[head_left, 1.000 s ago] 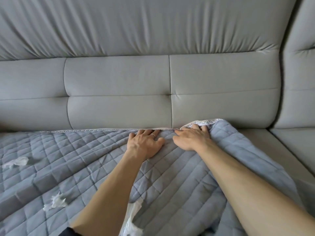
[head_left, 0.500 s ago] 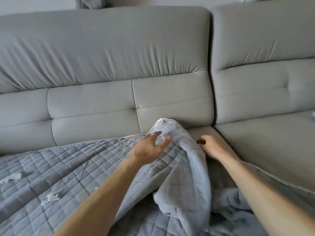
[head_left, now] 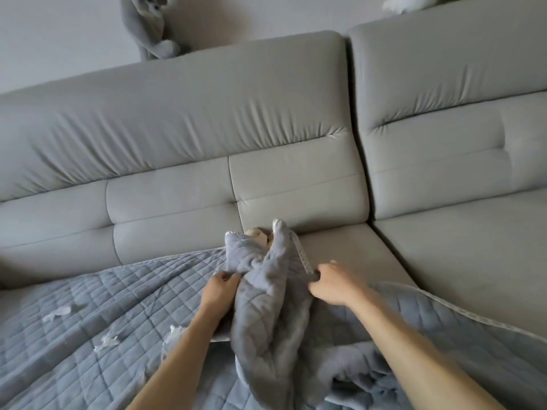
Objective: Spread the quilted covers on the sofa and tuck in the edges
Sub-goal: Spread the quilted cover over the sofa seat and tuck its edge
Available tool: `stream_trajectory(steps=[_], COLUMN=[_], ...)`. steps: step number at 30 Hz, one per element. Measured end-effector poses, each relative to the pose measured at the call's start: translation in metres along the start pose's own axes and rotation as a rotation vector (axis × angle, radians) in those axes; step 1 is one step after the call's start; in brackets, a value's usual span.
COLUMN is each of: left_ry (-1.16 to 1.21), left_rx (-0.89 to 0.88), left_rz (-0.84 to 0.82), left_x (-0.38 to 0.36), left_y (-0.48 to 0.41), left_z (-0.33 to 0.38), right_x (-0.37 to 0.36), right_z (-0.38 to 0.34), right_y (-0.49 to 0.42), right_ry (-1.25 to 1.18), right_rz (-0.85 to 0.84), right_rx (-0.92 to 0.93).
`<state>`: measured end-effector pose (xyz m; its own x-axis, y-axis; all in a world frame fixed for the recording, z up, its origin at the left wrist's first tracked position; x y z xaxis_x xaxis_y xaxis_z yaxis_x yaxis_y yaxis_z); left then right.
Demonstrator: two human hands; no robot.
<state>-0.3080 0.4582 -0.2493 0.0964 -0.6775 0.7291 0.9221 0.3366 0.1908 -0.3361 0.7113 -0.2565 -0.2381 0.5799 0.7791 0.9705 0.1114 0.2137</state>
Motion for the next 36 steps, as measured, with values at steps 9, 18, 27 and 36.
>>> stream_trajectory(steps=[9, 18, 27, 36], left_ry=[-0.170, -0.214, -0.691, -0.799], left_rx=[0.014, -0.095, -0.408, -0.411], left_rz=[0.053, 0.128, -0.229, -0.206], left_x=[-0.024, -0.020, -0.126, -0.155], left_y=[0.003, 0.009, 0.033, 0.033], left_z=[-0.007, 0.040, 0.110, 0.098], right_x=[-0.032, 0.153, 0.175, 0.024], right_z=[-0.019, 0.052, 0.122, 0.139], right_y=[0.012, 0.043, 0.057, 0.033], right_ry=[0.059, 0.206, 0.380, 0.108], right_rz=[-0.041, 0.785, 0.746, 0.140], right_rx=[-0.006, -0.008, -0.266, -0.290])
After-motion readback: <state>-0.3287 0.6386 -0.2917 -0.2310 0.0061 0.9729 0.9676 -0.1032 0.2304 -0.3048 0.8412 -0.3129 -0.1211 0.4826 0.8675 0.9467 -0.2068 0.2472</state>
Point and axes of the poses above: each hand's wrist, its own y-axis away from the middle knuckle, its own x-axis out of the back of the hand, z = x × y, the point moved 6 cm from there along -y, towards the middle knuckle, and after that the axes turned 10 degrees about -y, right-handed, at the moved point
